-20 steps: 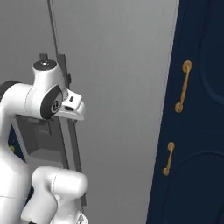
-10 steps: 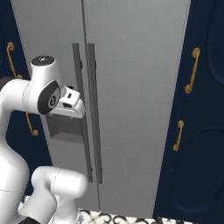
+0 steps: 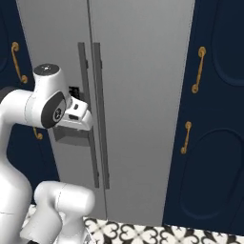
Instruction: Grab a lemon wedge from the fridge and one ice cube from the ice bowl, and put them in the glass of lemonade.
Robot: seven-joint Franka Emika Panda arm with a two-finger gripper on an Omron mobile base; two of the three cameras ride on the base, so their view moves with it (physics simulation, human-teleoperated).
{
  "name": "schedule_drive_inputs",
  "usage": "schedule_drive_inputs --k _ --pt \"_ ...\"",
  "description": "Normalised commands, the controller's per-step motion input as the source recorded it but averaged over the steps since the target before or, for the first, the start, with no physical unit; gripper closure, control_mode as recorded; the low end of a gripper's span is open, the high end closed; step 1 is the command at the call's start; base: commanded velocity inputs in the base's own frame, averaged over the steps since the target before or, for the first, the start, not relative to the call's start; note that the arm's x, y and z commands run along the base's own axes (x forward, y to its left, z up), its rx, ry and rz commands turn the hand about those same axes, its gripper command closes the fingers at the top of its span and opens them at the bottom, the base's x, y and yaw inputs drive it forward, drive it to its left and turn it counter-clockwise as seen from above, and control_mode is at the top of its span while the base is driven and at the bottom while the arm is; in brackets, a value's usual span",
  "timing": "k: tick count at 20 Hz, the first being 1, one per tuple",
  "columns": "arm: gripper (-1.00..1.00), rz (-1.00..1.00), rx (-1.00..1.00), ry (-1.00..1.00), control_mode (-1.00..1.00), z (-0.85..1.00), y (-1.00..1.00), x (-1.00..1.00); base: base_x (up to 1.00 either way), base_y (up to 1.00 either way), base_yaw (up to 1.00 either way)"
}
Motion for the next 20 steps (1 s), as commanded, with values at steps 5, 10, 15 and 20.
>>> schedule_drive_inputs --k 5,10,15,20 --pt "-1.00 0.00 0.00 0.00 1.00 0.00 0.00 0.00 -0.05 -0.33 0.03" --pt "-1.00 0.00 0.00 0.00 1.00 0.00 0.00 0.00 -0.22 -0.30 0.07" --pt "-1.00 0.00 0.00 0.00 1.00 0.00 0.00 0.00 -0.45 -0.01 0.10" --pt "-1.00 0.00 0.00 0.00 1.00 0.00 0.00 0.00 -0.28 0.03 0.00"
